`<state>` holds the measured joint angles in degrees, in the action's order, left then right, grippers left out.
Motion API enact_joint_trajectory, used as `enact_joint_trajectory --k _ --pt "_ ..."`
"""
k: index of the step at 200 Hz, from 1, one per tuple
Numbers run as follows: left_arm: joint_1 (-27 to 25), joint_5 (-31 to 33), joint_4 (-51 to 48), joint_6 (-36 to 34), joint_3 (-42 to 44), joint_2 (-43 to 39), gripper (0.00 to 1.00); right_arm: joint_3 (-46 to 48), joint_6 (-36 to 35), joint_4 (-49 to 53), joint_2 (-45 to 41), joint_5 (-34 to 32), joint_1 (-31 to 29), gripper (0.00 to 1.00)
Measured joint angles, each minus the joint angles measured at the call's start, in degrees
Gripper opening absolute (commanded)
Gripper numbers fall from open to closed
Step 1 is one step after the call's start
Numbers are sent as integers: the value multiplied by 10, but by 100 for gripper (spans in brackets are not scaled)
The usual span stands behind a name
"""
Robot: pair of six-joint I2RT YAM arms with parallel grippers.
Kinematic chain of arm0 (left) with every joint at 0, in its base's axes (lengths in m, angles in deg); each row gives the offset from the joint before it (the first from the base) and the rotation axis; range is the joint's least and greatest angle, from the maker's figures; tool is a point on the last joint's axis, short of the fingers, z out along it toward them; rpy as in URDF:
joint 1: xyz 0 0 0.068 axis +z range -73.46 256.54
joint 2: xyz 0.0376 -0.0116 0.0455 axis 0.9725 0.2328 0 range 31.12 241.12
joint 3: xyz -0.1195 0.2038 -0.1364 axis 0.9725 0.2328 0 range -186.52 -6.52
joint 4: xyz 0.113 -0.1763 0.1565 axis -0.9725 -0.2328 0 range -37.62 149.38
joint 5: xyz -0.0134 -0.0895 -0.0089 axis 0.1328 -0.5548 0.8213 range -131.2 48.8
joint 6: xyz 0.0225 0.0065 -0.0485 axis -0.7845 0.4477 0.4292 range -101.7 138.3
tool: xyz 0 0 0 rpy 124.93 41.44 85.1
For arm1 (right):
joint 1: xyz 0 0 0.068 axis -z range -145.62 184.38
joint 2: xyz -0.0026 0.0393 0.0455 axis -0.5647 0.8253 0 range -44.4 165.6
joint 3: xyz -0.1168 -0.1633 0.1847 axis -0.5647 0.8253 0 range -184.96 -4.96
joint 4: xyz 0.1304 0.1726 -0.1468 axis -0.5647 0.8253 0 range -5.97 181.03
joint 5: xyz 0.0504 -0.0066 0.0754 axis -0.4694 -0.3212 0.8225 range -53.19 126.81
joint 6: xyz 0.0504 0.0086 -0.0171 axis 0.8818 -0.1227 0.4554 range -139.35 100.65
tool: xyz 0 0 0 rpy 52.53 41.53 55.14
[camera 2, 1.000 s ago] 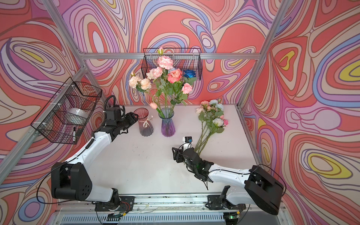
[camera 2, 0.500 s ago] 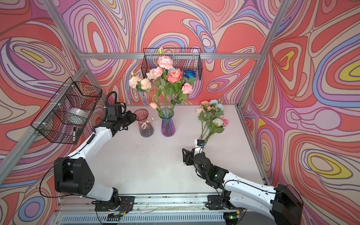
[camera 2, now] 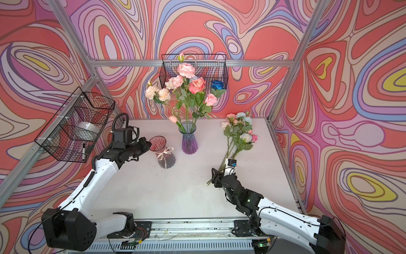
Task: Arrange the flowers into the vase
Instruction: 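Grasp the pink-gray vase rim with the left gripper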
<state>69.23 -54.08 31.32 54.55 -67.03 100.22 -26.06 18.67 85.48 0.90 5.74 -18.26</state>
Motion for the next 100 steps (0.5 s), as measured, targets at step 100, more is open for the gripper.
enact_joint_trajectory --k 100 --pt "-200 21 -111 -13 -19 -39 0 3 6 32 -11 -21 0 72"
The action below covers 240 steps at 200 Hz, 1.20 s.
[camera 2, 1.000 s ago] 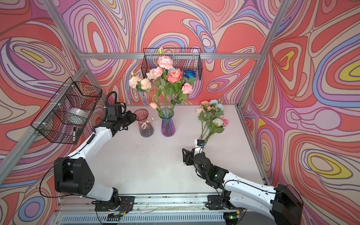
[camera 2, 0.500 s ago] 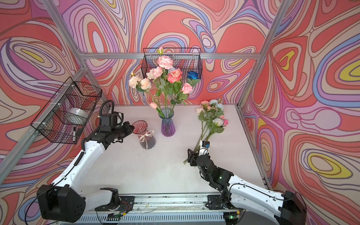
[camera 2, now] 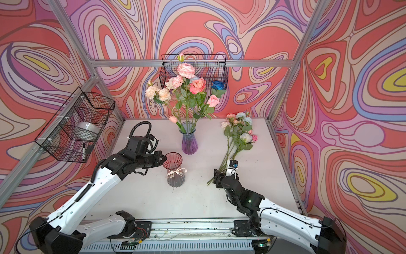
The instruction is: Arrange the flowers into the vase
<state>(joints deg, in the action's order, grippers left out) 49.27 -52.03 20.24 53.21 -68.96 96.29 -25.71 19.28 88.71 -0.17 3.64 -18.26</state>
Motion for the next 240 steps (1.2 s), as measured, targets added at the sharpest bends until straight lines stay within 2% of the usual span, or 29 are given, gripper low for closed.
enact_joint_trajectory --k 31,86,115,158,202,222,240 --pt "-34 9 16 4 -27 43 0 0 1 7 -11 -1 0 72" --pt "-43 7 68 17 -42 92 0 0 7 21 -21 -1 0 74" --pt "-46 1 78 19 -46 99 32 0 11 27 -21 -1 0 78" --pt "-50 -22 103 27 -68 99 46 0 11 34 -18 -1 0 79" --pt "-54 -40 108 38 -73 76 66 -14 18 55 -12 -3 0 78" --pt "-54 -43 107 43 -83 38 77 -35 28 70 2 -5 0 76" --pt "-54 -43 114 46 -90 -12 93 -55 34 80 23 -4 0 75"
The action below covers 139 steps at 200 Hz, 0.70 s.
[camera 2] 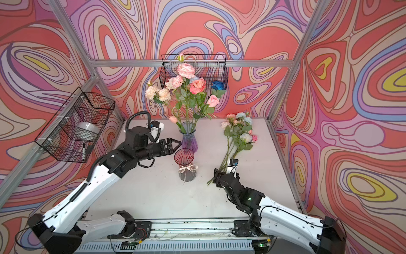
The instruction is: Arrange the flowers into the vase
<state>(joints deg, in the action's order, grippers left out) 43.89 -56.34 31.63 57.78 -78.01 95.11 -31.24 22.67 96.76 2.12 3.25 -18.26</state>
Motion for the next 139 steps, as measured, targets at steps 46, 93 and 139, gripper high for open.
enact_joint_trajectory --k 46,93,139 --pt "0 9 28 8 56 -135 100 -61 7 20 77 52 63 66" --pt "0 46 31 11 231 -243 100 -123 -4 40 179 141 228 50" --pt "0 65 31 26 354 -377 100 -197 -17 44 314 200 351 44"
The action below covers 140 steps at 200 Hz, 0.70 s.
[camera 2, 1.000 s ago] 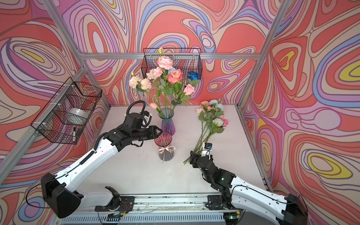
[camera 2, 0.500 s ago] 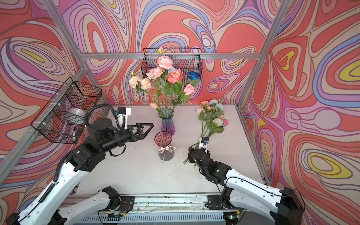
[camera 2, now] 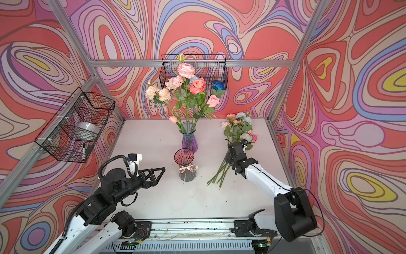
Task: Arrange the flowers into the vase
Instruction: 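Lower the right gripper onto the rose stems and grasp one stem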
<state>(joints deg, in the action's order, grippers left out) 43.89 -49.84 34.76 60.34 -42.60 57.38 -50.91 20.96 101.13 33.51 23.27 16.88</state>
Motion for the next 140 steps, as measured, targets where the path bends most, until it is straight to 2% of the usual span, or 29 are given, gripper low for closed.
enact_joint_trajectory --k 21,70,140 --pt "0 10 -1 2 13 -32 100 -46 -6 1 76 12 25 42" --pt "0 16 -5 3 34 -57 100 -155 -18 -8 214 35 24 33" --pt "0 17 -14 8 47 -68 100 -273 -23 44 333 0 25 30"
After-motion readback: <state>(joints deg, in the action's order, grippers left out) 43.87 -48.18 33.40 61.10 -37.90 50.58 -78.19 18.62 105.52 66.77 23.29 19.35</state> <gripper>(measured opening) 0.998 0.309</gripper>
